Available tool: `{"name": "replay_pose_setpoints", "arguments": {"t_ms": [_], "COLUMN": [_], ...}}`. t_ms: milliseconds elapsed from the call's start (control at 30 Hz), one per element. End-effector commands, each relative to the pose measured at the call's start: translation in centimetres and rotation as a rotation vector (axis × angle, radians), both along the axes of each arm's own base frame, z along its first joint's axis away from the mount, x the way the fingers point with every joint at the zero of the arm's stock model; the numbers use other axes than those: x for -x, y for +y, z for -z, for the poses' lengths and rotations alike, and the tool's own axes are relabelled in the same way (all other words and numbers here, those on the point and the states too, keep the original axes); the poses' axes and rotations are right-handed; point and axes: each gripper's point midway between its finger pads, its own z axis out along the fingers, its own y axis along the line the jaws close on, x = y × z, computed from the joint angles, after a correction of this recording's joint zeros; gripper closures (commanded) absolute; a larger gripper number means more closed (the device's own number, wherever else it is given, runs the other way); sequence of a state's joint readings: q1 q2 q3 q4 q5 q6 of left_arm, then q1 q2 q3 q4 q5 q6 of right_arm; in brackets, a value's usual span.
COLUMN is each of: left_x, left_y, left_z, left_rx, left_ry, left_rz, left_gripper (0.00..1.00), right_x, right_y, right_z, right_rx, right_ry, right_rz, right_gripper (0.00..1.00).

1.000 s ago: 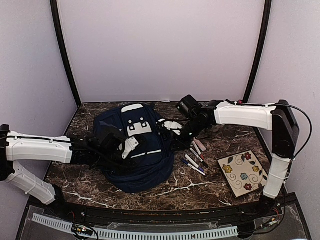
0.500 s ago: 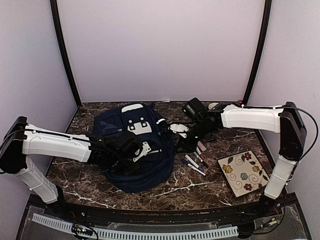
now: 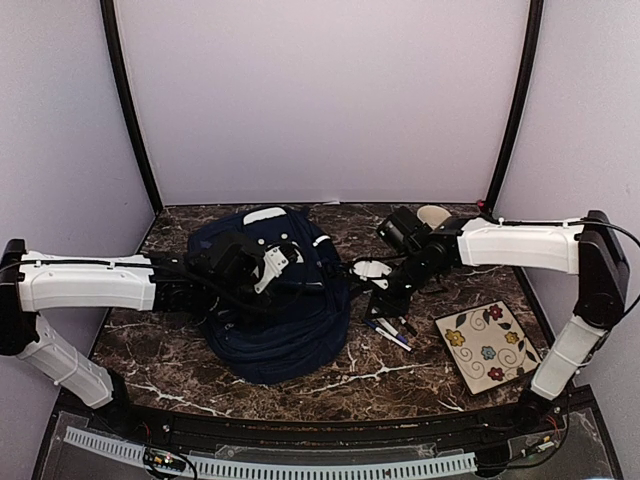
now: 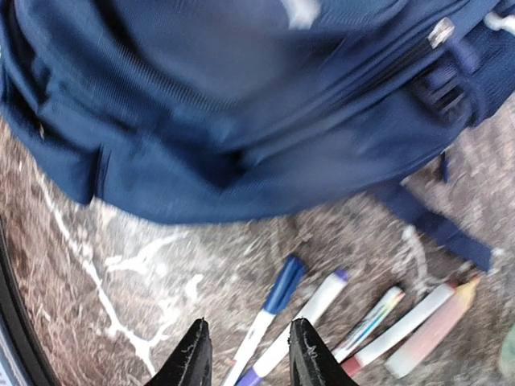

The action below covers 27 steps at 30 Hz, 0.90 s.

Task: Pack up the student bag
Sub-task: Pick up the second largest pocket of the bag from the upper front pocket, then pick up the pen from the center of the board.

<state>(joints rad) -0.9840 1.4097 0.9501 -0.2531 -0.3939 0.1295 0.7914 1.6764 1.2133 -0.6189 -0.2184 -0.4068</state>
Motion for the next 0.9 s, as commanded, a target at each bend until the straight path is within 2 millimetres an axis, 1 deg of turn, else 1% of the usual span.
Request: {"name": "replay_pose_setpoints", "arguments": {"t_ms": [0,33,100,200,367,533,800,867], "left_x": [-2.9,-3.2,-3.7,-4.0,-3.9,-3.9,-4.0,-3.9], "left_y": [-0.1,0.1,0.3,0.2,-0.1,-0.5,-0.7,-0.8], "left_z": [-4.8,-5.1,-5.6,-6.2,-6.4,-6.3,-6.0,-5.9], "left_rx": [0.179,0.201,0.246,0.293,0.326,0.341,0.335,0.334], "left_ry": [-0.091,-0.095,-0.099,-0.106,-0.098,-0.082,-0.077,-0.073], "left_rz": [-0.087,-0.102,-0.128,-0.135,-0.134,-0.126,-0.121,-0.119], "left_gripper": [1.0,1.0,1.0,1.0,1.0,1.0,1.0,1.0], "right_x": [3.1,4.2,4.7,3.8,2.5,1.8,1.4,1.5], "right_y": [-1.3,-2.0,-2.6,-3.3,-3.9,-3.9,-3.9,-3.9], "right_z": [1.8,3.1,4.3,5.5,6.4,7.2,8.4,8.7], "right_rx": [0.048,0.077,0.112,0.18,0.23,0.253,0.282,0.289], "right_ry": [0.089,0.126,0.135,0.1,0.054,0.044,0.057,0.067], "right_rz": [-0.076,-0.09,-0.085,-0.038,0.011,0.038,0.059,0.059], "right_gripper": [0.65,0.64,0.64,0.64,0.64,0.64,0.65,0.68]}}
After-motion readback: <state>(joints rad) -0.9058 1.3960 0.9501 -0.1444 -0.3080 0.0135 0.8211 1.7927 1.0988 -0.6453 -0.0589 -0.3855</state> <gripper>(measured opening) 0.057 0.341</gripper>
